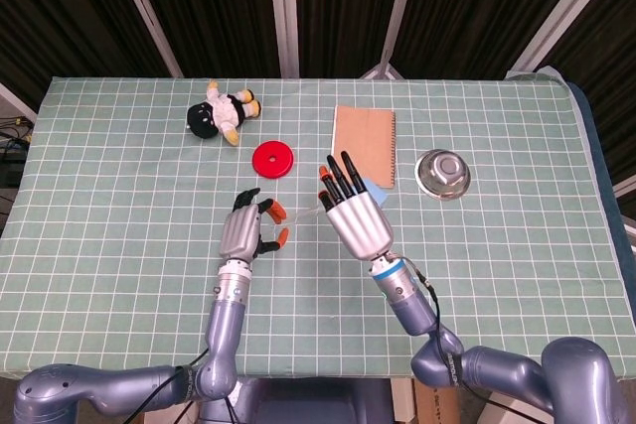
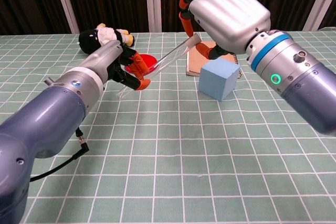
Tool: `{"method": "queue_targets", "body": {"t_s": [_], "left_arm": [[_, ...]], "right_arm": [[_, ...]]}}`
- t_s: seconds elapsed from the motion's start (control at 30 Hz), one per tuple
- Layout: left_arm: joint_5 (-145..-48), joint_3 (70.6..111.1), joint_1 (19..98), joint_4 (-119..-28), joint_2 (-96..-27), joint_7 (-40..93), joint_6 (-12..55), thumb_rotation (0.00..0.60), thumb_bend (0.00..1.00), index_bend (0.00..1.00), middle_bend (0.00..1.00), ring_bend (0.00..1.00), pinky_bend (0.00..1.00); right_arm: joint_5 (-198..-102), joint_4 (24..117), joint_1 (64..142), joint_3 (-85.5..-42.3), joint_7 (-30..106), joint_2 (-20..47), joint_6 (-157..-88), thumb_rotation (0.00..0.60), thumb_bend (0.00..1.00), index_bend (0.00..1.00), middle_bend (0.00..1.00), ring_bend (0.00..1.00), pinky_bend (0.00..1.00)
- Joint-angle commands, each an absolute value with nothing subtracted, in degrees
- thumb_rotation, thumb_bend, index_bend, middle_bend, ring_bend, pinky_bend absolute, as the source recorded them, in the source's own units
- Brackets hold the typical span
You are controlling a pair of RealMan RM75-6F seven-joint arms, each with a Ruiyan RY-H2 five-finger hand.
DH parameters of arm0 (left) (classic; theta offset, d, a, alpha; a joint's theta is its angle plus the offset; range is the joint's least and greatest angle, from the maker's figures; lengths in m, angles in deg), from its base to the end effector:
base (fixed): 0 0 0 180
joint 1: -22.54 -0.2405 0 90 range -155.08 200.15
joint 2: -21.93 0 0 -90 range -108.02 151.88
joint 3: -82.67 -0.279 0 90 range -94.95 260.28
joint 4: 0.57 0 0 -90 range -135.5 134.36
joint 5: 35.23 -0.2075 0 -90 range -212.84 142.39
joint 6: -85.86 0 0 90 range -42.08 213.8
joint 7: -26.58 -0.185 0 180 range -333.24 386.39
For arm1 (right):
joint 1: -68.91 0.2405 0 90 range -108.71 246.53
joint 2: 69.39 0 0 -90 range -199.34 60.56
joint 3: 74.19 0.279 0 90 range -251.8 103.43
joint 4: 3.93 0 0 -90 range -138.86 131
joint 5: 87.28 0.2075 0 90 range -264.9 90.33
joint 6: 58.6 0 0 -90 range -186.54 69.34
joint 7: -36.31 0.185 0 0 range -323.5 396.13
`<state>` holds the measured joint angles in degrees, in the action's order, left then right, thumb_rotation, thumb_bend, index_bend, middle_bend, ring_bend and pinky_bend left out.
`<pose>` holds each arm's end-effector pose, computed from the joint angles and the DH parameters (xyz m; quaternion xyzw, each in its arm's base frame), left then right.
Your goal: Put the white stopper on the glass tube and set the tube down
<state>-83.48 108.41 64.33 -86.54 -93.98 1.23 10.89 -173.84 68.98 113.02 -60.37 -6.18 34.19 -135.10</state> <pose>-0.0739 0.3707 -0.0888 -0.5069 -0.5770 -0.4865 0.4164 -0.0612 -0.3808 -0.0262 0.7045 -0.0526 0.4644 0.5341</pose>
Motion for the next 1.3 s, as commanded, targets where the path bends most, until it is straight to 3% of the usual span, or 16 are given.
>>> {"method": "queue_targets", "body": {"t_s": [0.03,0.1,0.17,0.23,1.0,1.3], "left_arm": [[-83.6,108.5,64.4,-86.5,-94.0,1.4,10.9,0.6,0.59,0.57,0.5,0.1,0.0],[-83.8,108.4,64.4,-86.5,-94.0,1.5,10.9,0.6,0.59,0.57,0.5,0.1,0.0],[-84.0,108.2,64.3,-86.5,-93.8,1.6,10.9,0.6,0.59,0.57,0.5,0.1,0.0],[-84.3,108.2,64.2,-86.5,-93.6,1.8,10.9,0.6,0.59,0.57,0.5,0.1,0.0],[-89.8,104.3,61.5,-87.1,-88.8,5.9,12.3,0.6,0.6,0.57,0.51,0.1,0.0],[-94.1,100.5,59.8,-88.5,-86.3,8.6,13.3,0.6,0.6,0.57,0.51,0.1,0.0]], "right_arm": [[-173.9,69.1,113.0,-60.4,-6.3,34.2,-135.1,0.6,0.45,0.54,0.23,0.04,0.0],[-173.7,69.4,112.9,-60.4,-6.4,34.1,-135.1,0.6,0.44,0.38,0.17,0.02,0.0],[-173.0,69.6,112.6,-60.4,-7.9,33.8,-134.6,0.6,0.44,0.08,0.06,0.0,0.0],[-172.3,70.5,112.3,-60.4,-9.6,33.4,-134.2,0.6,0.44,0.0,0.01,0.0,0.0],[-171.3,76.4,108.7,-61.7,-9.9,29.7,-135.6,0.6,0.44,0.0,0.0,0.0,0.0],[-170.7,76.9,107.8,-61.4,-9.7,28.5,-135.9,0.6,0.44,0.0,0.0,0.0,0.0]]}}
